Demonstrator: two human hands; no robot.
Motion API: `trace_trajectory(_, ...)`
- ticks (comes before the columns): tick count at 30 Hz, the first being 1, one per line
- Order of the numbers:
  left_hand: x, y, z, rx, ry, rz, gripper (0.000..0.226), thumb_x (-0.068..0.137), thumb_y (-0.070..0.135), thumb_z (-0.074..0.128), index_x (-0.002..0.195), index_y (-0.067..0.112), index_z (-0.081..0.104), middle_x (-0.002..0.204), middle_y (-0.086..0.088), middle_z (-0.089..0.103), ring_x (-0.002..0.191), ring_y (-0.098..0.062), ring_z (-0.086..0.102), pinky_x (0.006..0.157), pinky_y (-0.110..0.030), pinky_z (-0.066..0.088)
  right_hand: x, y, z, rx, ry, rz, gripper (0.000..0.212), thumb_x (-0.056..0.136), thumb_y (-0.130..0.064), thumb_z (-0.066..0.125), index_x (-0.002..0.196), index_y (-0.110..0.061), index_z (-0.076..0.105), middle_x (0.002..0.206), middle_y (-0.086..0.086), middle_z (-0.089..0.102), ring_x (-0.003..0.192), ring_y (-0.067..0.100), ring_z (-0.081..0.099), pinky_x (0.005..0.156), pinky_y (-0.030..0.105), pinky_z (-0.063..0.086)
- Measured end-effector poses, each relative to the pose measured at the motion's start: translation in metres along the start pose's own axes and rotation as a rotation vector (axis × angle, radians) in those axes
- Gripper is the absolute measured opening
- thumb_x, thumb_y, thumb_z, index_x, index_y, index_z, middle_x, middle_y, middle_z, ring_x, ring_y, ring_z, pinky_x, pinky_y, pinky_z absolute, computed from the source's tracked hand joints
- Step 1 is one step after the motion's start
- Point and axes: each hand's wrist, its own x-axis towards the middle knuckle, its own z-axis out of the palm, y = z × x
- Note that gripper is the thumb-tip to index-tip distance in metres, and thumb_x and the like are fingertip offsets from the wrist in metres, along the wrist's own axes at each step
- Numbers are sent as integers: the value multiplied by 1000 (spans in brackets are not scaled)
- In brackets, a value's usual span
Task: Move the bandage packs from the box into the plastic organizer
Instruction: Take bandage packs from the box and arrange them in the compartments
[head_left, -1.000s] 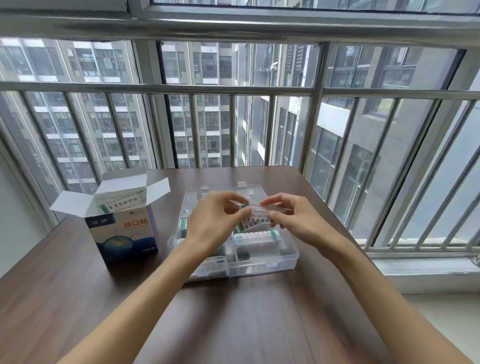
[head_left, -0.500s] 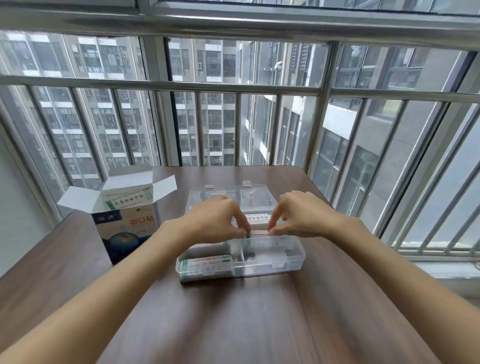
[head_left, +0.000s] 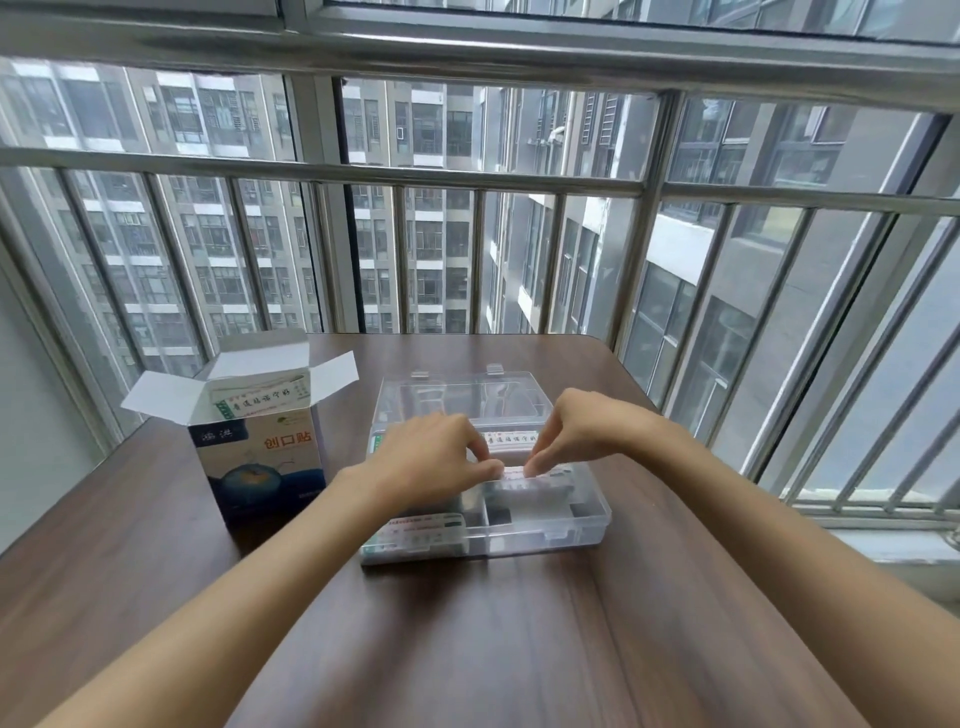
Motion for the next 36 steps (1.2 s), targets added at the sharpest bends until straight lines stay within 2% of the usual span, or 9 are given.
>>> trace_trajectory(3, 1, 0, 1, -39, -2, -18, 29, 88, 53, 56, 102, 33, 71, 84, 9, 57, 80, -14, 53, 62, -27, 36, -4, -4, -9, -107, 102, 92, 31, 75, -38, 76, 93, -14, 72, 83, -3, 70, 80, 15, 63, 78, 32, 52)
trace_trajectory(6, 3, -1, -1, -56, -34, -24, 28, 87, 51, 58, 100, 31, 72, 84, 8, 58, 81, -15, 53, 65, -28, 38, -10, -15, -13, -249, 5, 163, 26, 86, -29, 64, 65, -14, 59, 47, -8, 56, 53, 7, 51, 70, 27, 44)
trace_trajectory(11, 8, -1, -4, -96, -125, -63, 32, 78, 48, 53, 78, 22, 71, 79, -4, 67, 74, -22, 58, 64, -31, 43, -11, -36, -10, -336, -197, 236, 29, 97, -19, 43, 71, -6, 45, 46, -2, 56, 47, 9, 46, 61, 23, 41)
trace_trajectory(15, 10, 3, -5, -148, -127, -101, 25, 78, 42, 61, 92, 26, 76, 86, 2, 72, 83, -19, 62, 63, -26, 43, -8, -41, -13, -282, -239, 244, 19, 98, -13, 43, 113, -5, 53, 57, 1, 56, 48, 10, 43, 54, 22, 38)
trace_trajectory(20, 15, 3, -3, -128, -129, -120, 16, 76, 38, 60, 78, 25, 69, 76, 2, 61, 73, -19, 54, 61, -27, 39, -7, -28, -20, -237, -251, 285, 32, 93, -8, 47, 60, -8, 51, 53, 2, 41, 47, 14, 31, 48, 22, 27)
trace_trajectory(23, 17, 2, -2, -178, -123, -140, 24, 77, 34, 64, 92, 21, 76, 82, 0, 70, 80, -19, 62, 67, -26, 44, -12, -25, -23, -199, -244, 285, 33, 95, -11, 44, 62, -5, 51, 46, 1, 46, 47, 13, 32, 47, 21, 27)
trace_trajectory(29, 18, 4, -4, -232, -132, -139, 22, 77, 34, 68, 90, 19, 77, 67, 5, 62, 72, -16, 58, 68, -27, 46, -5, -31, -10, -154, -355, 359, 18, 98, -17, 38, 86, -5, 45, 38, -2, 53, 49, 11, 31, 51, 20, 27)
trace_trajectory(33, 17, 5, -5, -189, -132, -139, 25, 79, 31, 61, 92, 15, 76, 64, 2, 56, 66, -19, 51, 62, -26, 41, 1, -18, -10, -37, -376, 381, 27, 100, -17, 39, 75, -6, 45, 40, -2, 45, 34, 9, 26, 35, 15, 21)
trace_trajectory(36, 16, 6, -5, -150, -142, -141, 25, 79, 28, 60, 92, 14, 75, 74, -1, 64, 70, -20, 53, 61, -25, 40, -3, -10, -11, -83, -322, 336, 31, 96, -18, 48, 66, -9, 48, 53, 0, 44, 34, 10, 30, 37, 16, 25)
